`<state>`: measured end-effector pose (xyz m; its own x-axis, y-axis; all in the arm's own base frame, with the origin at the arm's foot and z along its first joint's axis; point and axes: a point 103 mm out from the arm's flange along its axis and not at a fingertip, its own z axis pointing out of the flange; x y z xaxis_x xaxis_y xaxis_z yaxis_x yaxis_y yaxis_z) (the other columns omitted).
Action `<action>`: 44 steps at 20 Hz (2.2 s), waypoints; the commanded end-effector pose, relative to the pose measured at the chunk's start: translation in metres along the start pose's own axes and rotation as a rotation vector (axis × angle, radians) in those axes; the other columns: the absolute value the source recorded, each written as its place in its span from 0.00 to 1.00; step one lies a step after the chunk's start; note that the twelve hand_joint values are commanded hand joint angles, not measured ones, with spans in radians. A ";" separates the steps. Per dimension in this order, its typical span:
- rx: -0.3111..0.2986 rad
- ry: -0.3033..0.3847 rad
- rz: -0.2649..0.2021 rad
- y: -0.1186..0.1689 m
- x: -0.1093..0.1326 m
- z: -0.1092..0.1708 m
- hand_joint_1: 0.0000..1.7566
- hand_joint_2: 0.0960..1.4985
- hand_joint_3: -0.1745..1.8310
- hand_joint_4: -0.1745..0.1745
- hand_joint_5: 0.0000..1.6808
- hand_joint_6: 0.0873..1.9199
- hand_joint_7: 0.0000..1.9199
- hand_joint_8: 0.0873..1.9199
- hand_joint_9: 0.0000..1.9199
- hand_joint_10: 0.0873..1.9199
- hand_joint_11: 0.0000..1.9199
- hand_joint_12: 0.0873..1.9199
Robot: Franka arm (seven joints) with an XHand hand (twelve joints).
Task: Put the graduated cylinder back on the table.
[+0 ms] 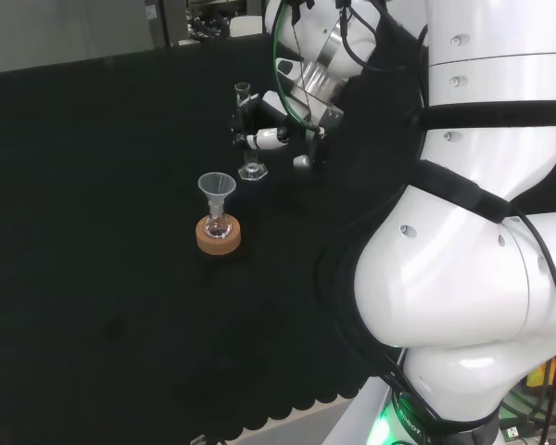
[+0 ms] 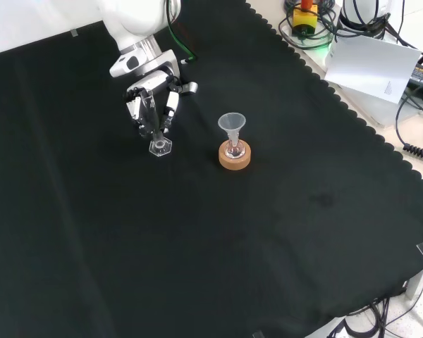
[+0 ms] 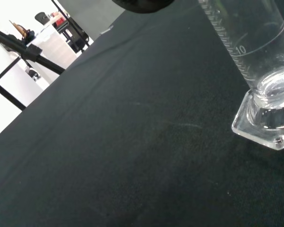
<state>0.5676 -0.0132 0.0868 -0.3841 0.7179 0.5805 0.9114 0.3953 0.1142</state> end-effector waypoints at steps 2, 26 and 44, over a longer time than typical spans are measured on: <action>-0.009 -0.003 -0.001 -0.006 -0.003 0.004 0.64 0.72 0.09 0.22 0.59 0.50 0.68 0.11 0.79 0.00 0.72 0.29; 0.021 0.029 -0.009 -0.018 -0.010 0.006 0.59 0.75 0.08 0.51 0.50 0.53 0.43 0.30 0.68 0.00 0.54 0.45; 0.066 0.003 0.013 -0.013 -0.011 0.003 0.54 0.70 0.00 0.42 0.43 0.35 0.38 0.28 0.59 0.00 0.39 0.57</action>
<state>0.5580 -0.0223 0.0772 -0.3846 0.7226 0.5744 0.9021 0.4261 0.0680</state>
